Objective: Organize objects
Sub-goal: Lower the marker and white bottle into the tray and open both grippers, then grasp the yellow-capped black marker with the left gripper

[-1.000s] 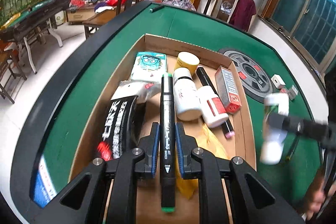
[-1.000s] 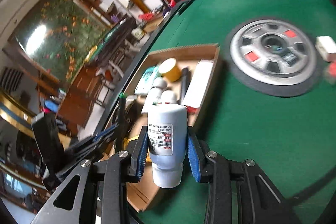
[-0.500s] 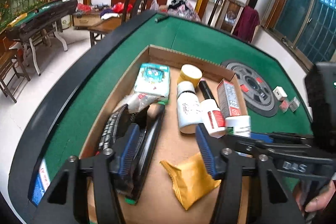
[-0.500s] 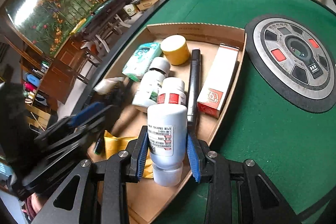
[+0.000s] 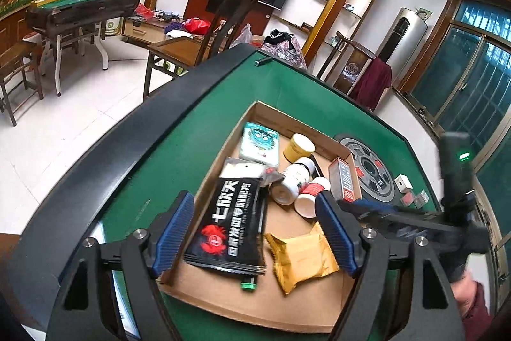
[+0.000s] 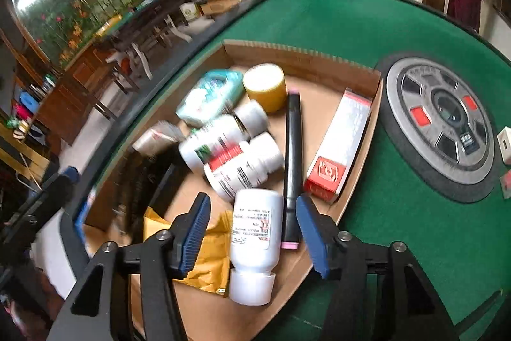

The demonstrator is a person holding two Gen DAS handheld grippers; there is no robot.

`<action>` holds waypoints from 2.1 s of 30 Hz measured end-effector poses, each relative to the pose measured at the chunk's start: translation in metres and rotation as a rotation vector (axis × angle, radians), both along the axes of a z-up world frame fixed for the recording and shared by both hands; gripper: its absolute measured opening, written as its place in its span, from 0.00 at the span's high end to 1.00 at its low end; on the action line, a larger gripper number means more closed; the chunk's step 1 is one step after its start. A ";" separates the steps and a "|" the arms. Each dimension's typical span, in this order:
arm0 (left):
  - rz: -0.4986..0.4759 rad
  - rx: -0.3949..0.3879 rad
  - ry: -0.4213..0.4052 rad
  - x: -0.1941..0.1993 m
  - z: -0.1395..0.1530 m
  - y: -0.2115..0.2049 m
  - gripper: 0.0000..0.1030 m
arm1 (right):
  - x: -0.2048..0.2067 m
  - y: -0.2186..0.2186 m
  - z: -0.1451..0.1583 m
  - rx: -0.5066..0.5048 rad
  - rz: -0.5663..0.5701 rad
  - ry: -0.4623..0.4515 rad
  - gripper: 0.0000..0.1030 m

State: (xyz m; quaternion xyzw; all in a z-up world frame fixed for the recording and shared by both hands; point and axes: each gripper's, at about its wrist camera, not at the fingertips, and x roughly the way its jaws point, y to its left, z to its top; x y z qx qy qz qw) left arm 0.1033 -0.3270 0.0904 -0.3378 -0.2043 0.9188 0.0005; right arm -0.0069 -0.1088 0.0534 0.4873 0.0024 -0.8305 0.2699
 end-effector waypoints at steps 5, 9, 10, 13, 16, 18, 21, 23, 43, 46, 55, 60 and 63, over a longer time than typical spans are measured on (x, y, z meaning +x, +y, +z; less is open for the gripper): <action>-0.069 0.001 0.031 0.005 0.010 0.008 0.22 | 0.017 0.053 0.038 -0.012 -0.126 0.181 0.12; -0.150 0.000 0.070 0.010 0.020 0.035 0.21 | 0.034 0.110 0.049 0.101 -0.262 0.315 0.07; -0.167 0.001 0.077 0.011 0.021 0.040 0.20 | 0.037 0.124 0.050 0.134 -0.290 0.335 0.06; -0.242 -0.014 0.086 0.013 0.026 0.075 0.17 | 0.045 0.168 0.059 0.200 -0.370 0.379 0.06; -0.327 -0.018 0.065 0.010 0.026 0.114 0.17 | 0.057 0.217 0.075 0.228 -0.456 0.459 0.03; -0.378 -0.014 0.050 0.007 0.025 0.140 0.17 | 0.060 0.251 0.079 0.187 -0.514 0.523 0.00; -0.446 -0.014 0.018 0.002 0.021 0.181 0.17 | 0.027 0.299 0.056 0.121 -0.579 0.318 0.00; -0.482 -0.043 -0.001 0.002 0.018 0.206 0.17 | 0.004 0.337 0.032 0.008 -0.648 0.171 0.00; -0.655 -0.355 -0.121 -0.038 -0.044 0.345 0.17 | -0.023 0.413 -0.012 -0.171 -0.851 0.147 0.00; -0.685 -0.383 -0.125 -0.044 -0.051 0.360 0.17 | -0.021 0.413 -0.014 -0.168 -0.852 0.142 0.00; -0.725 -0.463 -0.115 -0.061 -0.067 0.399 0.28 | -0.018 0.418 -0.021 -0.165 -0.877 0.128 0.00; -0.737 -0.439 -0.121 -0.065 -0.072 0.403 0.67 | -0.020 0.416 -0.022 -0.155 -0.872 0.123 0.00; -0.726 -0.446 -0.117 -0.062 -0.071 0.402 0.86 | -0.020 0.416 -0.023 -0.147 -0.869 0.120 0.00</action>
